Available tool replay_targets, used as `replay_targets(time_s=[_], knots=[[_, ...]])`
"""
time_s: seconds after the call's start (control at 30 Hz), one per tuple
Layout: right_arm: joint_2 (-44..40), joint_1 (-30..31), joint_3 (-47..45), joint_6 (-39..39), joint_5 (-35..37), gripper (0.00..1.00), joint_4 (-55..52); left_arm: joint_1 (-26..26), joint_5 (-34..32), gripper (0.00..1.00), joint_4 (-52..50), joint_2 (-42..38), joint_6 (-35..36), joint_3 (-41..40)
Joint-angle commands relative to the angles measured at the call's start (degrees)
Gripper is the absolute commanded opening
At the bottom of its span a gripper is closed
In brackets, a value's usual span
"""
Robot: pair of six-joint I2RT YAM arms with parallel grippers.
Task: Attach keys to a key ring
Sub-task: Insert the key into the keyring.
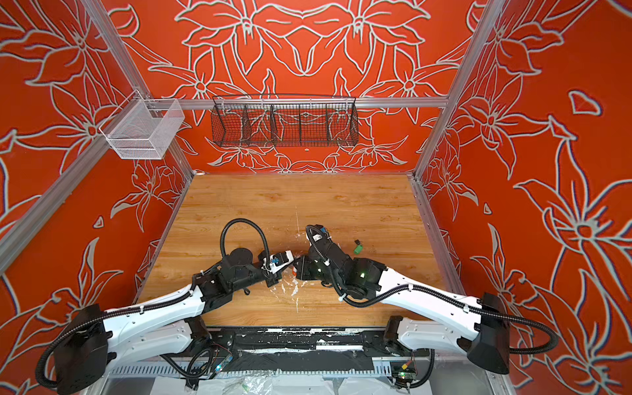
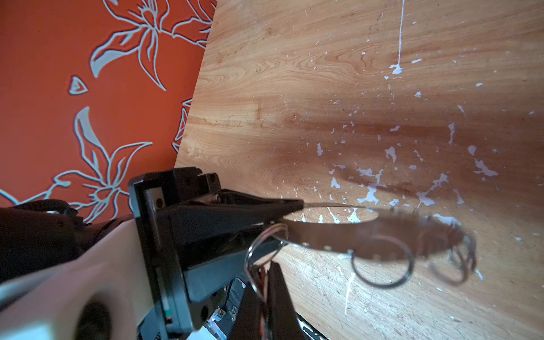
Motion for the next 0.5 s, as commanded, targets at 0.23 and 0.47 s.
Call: replay_targets(time_s=[0.23, 0.47], knots=[[-6.30, 0.11, -4.57, -6.06, 11.24, 0.31, -5.38, 1.67, 5.35, 0.00, -1.36, -1.92, -1.91, 1.39], [-14.57, 0.14, -10.25, -17.12, 10.17, 0.57, -1.86, 2.07, 6.81, 0.00, -5.17, -2.37, -2.28, 2.99]])
